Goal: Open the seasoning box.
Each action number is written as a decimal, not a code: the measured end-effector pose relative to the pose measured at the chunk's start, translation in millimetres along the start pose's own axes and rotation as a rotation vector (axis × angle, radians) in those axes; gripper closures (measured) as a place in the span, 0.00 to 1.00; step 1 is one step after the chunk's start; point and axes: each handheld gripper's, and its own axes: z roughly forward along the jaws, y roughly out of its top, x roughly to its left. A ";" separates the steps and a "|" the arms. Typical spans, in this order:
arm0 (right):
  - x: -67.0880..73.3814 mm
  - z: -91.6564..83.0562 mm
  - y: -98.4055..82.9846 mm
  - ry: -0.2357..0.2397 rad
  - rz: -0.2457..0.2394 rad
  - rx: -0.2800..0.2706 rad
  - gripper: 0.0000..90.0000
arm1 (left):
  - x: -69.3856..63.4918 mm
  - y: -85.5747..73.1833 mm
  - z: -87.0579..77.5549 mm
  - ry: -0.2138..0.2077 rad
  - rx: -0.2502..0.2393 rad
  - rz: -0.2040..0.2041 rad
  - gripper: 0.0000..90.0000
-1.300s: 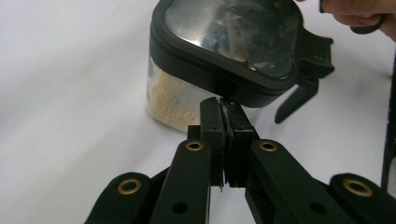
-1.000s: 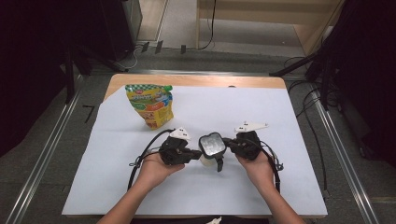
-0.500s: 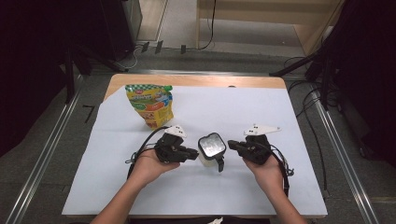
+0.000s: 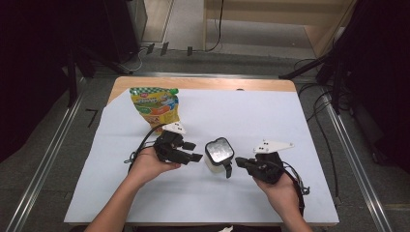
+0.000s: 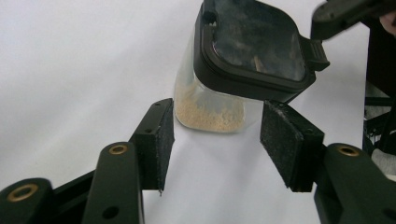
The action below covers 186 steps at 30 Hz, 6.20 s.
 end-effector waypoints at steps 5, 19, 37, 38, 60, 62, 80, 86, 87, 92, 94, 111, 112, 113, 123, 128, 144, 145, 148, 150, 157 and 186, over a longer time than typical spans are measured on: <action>10.7 -1.3 -5.0 0.019 -0.013 0.019 1.00 | 2.8 0.1 0.8 0.002 0.004 -0.006 0.48; 35.0 19.5 -9.9 0.069 -0.072 0.058 1.00 | 1.8 2.0 4.5 0.009 0.024 0.015 0.44; 23.6 37.7 -14.5 0.068 -0.057 0.119 1.00 | 0.3 1.8 1.6 0.009 0.002 0.045 0.44; 20.3 36.6 -15.0 0.064 -0.050 0.118 1.00 | 0.0 1.8 1.5 0.008 -0.002 0.042 0.44; -29.7 18.8 -16.4 -0.015 0.034 0.116 1.00 | -8.1 3.1 8.0 -0.012 -0.004 0.078 0.43; -34.1 19.3 -15.8 -0.022 0.040 0.114 1.00 | -10.0 3.6 9.4 -0.019 0.006 0.088 0.44; -51.7 2.8 -9.4 -0.045 0.066 0.097 1.00 | -16.4 10.9 12.8 -0.070 -0.045 0.074 0.24; -58.7 -5.3 -6.5 -0.068 0.083 0.074 1.00 | -18.5 15.8 21.9 -0.075 -0.017 0.113 0.20; -59.9 -6.1 -5.6 -0.071 0.080 0.073 1.00 | -18.8 16.8 24.2 -0.066 -0.008 0.133 0.20; -62.5 -5.0 -2.1 -0.065 0.080 0.066 1.00 | -20.9 25.3 30.5 -0.067 0.023 0.165 0.17; -63.9 -3.3 -1.4 -0.061 0.078 0.068 1.00 | -21.6 28.5 33.8 -0.057 0.035 0.179 0.15; -70.0 3.8 3.9 -0.060 0.084 0.081 1.00 | -23.1 37.0 67.1 -0.032 0.115 0.242 0.11; -70.2 4.2 3.9 -0.058 0.086 0.083 1.00 | -23.4 37.7 68.8 -0.033 0.115 0.243 0.11; -70.7 5.3 4.1 -0.061 0.088 0.086 1.00 | -23.6 38.5 70.4 -0.042 0.112 0.239 0.11; -71.9 6.8 4.5 -0.064 0.091 0.087 1.00 | -23.3 46.3 82.0 -0.059 0.079 0.275 0.15; -72.3 7.1 3.4 -0.062 0.094 0.088 1.00 | -23.8 46.1 82.0 -0.056 0.072 0.278 0.15; -71.1 9.2 1.6 -0.074 0.100 0.102 1.00 | -32.4 52.3 75.8 -0.012 0.095 0.379 0.19; -71.0 9.3 1.5 -0.074 0.100 0.102 1.00 | -32.6 52.6 75.6 -0.012 0.098 0.383 0.19; -70.8 9.4 1.5 -0.074 0.099 0.103 1.00 | -32.6 53.1 75.2 -0.015 0.102 0.385 0.19; -70.7 9.3 1.4 -0.074 0.099 0.103 1.00 | -32.6 53.3 75.2 -0.015 0.104 0.385 0.19; -70.2 9.4 1.3 -0.075 0.102 0.102 1.00 | -31.4 55.0 74.6 -0.023 0.111 0.376 0.19; -67.2 9.5 0.9 -0.075 0.099 0.102 1.00 | -38.9 64.8 63.7 -0.018 0.093 0.398 0.20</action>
